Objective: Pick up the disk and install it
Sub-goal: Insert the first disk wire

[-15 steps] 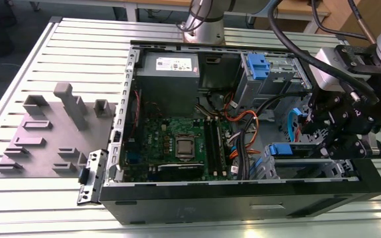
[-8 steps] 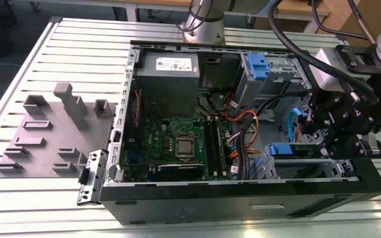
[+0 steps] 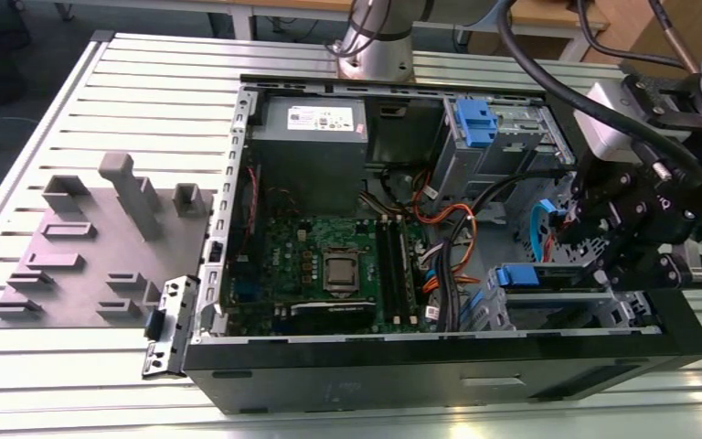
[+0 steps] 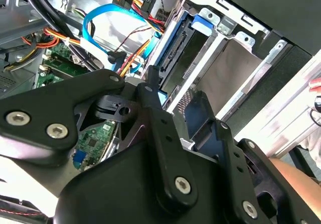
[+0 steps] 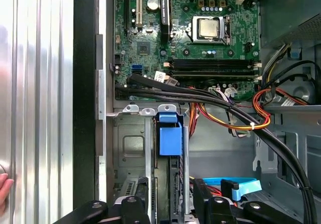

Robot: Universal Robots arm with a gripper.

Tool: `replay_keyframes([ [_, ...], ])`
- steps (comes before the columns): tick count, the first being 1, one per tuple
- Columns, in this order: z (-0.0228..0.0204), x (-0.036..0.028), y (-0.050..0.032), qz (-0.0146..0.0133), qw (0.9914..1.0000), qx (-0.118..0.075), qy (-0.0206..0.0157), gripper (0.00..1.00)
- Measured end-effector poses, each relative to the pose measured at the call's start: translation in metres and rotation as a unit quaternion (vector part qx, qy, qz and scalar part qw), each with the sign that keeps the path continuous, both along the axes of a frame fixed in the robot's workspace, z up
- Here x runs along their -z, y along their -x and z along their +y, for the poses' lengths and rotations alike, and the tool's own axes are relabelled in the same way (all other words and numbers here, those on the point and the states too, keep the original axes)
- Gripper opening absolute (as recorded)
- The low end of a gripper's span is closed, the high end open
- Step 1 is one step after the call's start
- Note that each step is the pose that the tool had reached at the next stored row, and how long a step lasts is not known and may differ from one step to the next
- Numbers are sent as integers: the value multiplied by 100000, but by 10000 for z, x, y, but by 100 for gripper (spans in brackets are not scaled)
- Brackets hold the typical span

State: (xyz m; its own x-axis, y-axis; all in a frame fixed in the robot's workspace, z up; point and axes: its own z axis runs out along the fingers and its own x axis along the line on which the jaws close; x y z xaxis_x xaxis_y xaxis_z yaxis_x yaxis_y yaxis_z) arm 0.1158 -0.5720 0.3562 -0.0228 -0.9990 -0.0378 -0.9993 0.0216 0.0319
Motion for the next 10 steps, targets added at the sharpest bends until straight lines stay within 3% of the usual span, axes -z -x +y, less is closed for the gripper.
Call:
replay_keyframes([
  [10,0,-24,0,0,100000,0,29,48],
])
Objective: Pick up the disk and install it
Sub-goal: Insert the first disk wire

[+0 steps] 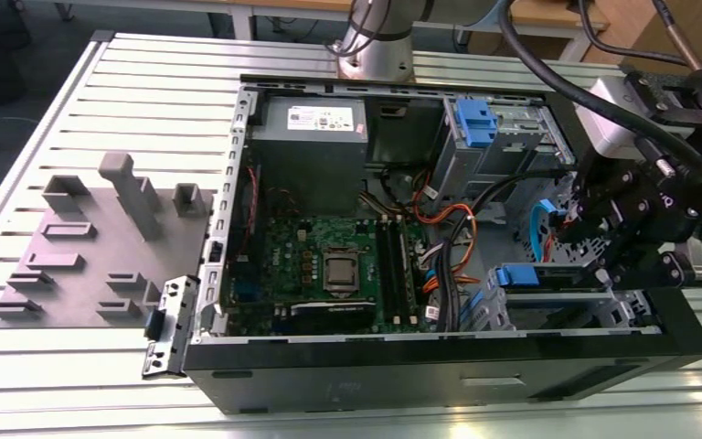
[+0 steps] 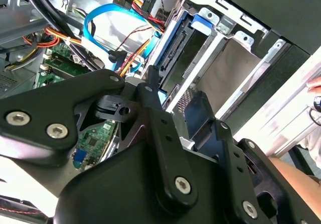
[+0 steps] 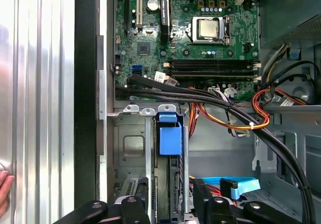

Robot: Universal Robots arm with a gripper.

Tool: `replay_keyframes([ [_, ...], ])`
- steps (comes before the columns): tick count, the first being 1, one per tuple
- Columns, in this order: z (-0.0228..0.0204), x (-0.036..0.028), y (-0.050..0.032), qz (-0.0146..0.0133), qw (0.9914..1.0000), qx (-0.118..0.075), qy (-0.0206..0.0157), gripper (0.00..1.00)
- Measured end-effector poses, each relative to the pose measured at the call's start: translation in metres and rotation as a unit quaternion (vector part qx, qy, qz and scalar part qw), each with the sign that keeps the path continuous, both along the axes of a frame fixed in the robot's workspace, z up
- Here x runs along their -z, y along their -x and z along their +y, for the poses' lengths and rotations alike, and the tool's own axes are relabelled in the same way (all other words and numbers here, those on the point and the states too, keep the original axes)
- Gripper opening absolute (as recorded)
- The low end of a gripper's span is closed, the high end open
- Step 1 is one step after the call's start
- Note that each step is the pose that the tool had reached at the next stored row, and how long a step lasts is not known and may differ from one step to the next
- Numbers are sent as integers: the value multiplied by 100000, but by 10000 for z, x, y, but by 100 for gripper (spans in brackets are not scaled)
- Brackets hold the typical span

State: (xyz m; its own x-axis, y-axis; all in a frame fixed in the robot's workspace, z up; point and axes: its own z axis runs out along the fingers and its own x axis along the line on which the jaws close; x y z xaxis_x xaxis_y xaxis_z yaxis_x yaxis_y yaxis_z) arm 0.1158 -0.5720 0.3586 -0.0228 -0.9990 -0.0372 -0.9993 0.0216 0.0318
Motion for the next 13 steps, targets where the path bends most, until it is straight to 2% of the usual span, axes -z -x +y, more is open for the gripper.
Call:
replay_keyframes([
  [8,0,-11,0,-1,100000,-1,-34,48],
  [13,0,-49,0,-1,100000,2,-32,48],
])
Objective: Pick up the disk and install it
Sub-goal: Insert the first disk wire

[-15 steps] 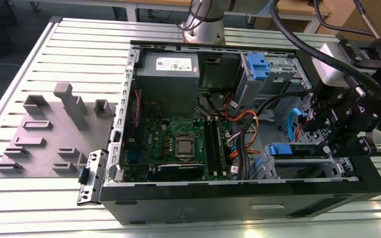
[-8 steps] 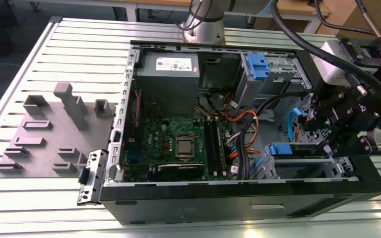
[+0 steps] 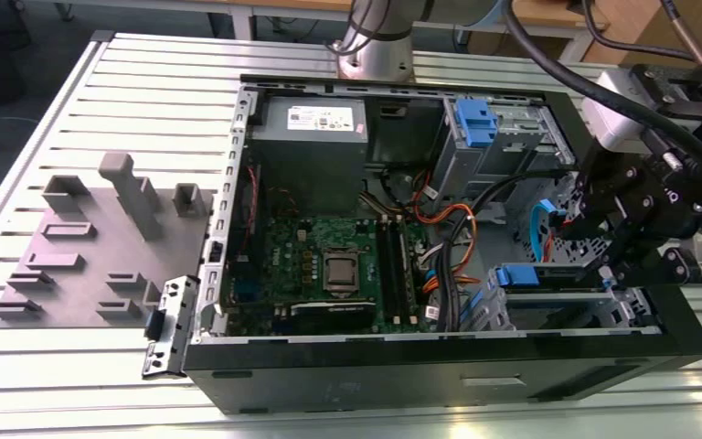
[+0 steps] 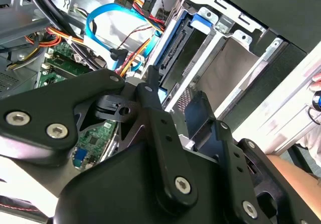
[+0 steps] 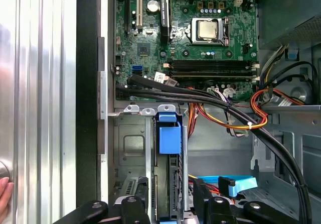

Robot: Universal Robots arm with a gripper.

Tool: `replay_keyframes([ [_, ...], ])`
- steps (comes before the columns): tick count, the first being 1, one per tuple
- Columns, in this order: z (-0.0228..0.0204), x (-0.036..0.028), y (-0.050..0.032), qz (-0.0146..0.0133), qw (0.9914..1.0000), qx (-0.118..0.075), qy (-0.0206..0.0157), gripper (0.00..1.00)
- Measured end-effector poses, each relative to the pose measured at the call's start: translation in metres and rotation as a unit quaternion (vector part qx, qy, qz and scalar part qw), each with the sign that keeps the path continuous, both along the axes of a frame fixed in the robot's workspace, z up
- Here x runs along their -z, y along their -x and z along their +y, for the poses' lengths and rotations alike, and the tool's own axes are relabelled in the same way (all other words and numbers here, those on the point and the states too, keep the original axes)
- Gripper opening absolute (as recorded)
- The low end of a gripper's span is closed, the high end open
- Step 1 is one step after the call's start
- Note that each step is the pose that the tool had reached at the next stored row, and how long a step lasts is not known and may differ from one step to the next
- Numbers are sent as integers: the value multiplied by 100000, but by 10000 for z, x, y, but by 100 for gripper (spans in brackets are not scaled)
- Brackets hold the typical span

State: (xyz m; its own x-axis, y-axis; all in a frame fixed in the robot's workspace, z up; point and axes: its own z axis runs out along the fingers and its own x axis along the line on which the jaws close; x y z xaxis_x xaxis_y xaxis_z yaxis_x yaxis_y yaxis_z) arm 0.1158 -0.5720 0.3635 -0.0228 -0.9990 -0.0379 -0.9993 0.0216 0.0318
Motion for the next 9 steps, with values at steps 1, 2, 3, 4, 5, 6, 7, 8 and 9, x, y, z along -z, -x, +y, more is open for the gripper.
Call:
replay_keyframes([
  [1,0,-8,0,0,100000,-1,-3,48],
  [2,0,-16,0,-1,100000,-1,-3,48],
  [3,0,-23,0,0,100000,-2,-6,48],
  [4,0,-32,0,-1,100000,-1,-4,48],
  [5,0,-40,0,-1,100000,-1,-6,48],
  [6,0,-48,0,-1,100000,-1,-4,48],
  [7,0,-57,0,0,100000,0,-2,48],
  [8,0,-65,0,-1,100000,0,-6,48],
  [9,0,-74,0,2,100000,-1,-2,48],
])
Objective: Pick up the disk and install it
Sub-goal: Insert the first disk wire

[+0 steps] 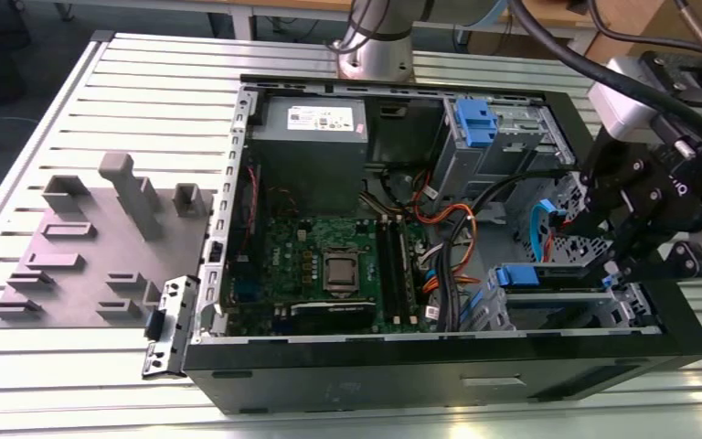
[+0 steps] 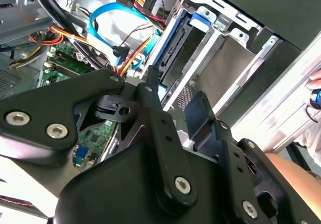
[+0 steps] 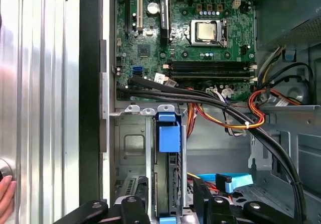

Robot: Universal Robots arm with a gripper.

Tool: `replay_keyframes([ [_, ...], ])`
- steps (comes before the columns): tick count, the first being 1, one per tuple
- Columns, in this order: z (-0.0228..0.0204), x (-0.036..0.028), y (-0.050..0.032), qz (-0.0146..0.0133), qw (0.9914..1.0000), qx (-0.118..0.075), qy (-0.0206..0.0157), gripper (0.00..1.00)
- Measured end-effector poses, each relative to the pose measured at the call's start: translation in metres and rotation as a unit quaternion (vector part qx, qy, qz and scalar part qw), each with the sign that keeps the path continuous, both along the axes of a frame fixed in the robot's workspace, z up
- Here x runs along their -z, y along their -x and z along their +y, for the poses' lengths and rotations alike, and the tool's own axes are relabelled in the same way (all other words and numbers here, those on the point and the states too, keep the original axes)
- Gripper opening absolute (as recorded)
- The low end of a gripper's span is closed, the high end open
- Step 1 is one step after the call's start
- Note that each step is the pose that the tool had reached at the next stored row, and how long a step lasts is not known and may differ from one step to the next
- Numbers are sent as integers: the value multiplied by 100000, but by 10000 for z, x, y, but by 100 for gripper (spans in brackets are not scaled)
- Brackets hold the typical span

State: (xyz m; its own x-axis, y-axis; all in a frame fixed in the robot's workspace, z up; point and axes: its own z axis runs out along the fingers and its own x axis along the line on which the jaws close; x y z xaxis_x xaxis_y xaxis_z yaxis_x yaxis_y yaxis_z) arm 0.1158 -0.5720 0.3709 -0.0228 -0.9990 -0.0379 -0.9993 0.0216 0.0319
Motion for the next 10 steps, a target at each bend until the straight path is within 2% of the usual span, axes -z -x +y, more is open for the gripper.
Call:
replay_keyframes([
  [10,0,-10,0,-1,100000,-1,-2,48],
])
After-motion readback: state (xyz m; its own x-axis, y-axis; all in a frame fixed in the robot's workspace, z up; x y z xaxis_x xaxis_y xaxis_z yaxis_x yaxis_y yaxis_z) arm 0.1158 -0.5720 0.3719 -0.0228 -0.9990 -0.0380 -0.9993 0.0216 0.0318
